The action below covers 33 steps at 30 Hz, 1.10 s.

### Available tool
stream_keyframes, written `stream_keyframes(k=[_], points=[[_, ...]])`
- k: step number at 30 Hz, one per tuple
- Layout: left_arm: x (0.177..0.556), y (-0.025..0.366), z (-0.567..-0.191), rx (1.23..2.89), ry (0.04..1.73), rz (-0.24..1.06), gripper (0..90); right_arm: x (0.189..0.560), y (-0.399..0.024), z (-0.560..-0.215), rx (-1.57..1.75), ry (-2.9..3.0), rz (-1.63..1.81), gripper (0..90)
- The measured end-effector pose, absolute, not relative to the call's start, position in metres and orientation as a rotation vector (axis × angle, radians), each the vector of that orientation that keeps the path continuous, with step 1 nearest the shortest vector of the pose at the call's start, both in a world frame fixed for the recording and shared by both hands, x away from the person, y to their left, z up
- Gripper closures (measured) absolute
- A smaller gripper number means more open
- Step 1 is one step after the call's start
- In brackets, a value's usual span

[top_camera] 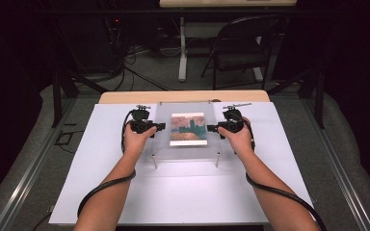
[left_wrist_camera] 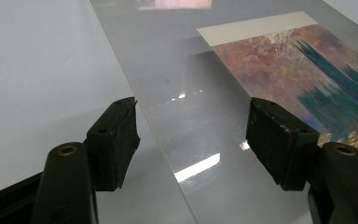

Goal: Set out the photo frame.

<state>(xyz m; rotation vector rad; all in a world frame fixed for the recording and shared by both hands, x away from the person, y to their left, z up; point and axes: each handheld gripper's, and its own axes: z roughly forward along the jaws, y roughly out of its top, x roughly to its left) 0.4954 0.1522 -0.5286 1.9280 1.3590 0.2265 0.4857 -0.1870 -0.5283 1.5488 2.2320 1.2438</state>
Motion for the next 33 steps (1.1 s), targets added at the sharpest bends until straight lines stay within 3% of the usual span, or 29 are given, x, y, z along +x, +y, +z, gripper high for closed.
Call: stream_keyframes(k=[33], points=[[0.516, 0.146, -0.536, 1.896, 1.421, 0.138, 21.5, 0.510, -0.187, -0.540, 1.713, 2.243, 1.297, 30.0]])
